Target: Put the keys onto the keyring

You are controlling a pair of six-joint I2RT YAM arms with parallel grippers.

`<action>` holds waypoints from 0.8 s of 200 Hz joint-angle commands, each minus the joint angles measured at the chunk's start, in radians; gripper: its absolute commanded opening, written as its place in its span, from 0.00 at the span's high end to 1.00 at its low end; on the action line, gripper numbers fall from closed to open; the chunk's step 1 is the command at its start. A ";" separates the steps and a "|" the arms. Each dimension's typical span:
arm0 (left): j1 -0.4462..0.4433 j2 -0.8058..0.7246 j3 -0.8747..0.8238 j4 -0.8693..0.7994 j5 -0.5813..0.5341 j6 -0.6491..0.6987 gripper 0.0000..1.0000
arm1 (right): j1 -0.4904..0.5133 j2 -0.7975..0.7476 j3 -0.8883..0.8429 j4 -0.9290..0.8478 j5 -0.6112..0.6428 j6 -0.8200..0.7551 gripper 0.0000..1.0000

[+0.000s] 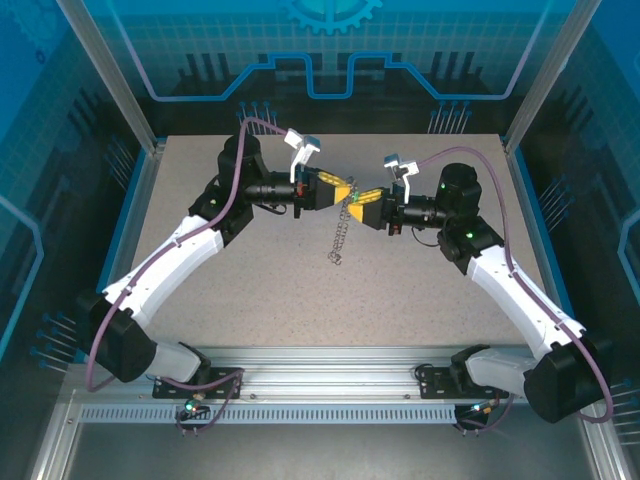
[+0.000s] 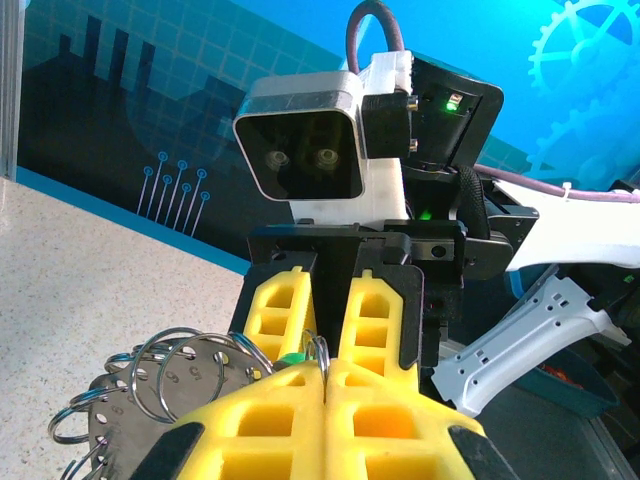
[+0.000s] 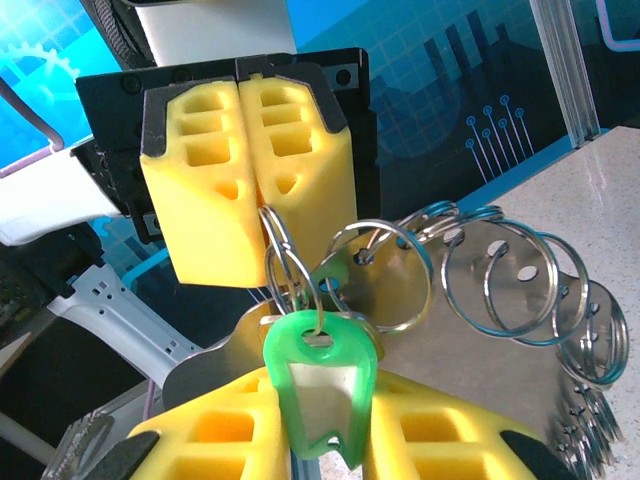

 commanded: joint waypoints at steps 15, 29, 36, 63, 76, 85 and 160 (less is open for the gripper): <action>-0.007 -0.048 -0.014 0.074 0.025 -0.017 1.00 | 0.015 -0.024 0.016 -0.017 0.027 -0.015 0.88; -0.007 -0.050 -0.017 0.082 0.022 -0.021 1.00 | 0.014 -0.027 0.012 -0.021 0.028 -0.016 0.92; -0.007 -0.049 -0.017 0.084 0.022 -0.022 1.00 | 0.016 -0.030 0.010 -0.023 0.030 -0.017 0.94; -0.007 -0.052 -0.018 0.091 0.013 -0.026 1.00 | 0.019 -0.035 0.005 -0.028 0.032 -0.019 0.99; -0.006 -0.054 -0.025 0.108 0.007 -0.036 1.00 | 0.019 -0.037 0.002 -0.032 0.033 -0.022 1.00; -0.007 -0.054 -0.026 0.118 0.002 -0.041 1.00 | 0.020 -0.037 -0.001 -0.034 0.033 -0.022 1.00; -0.007 -0.062 -0.038 0.161 -0.030 -0.057 1.00 | 0.049 -0.037 -0.027 -0.043 0.040 -0.035 1.00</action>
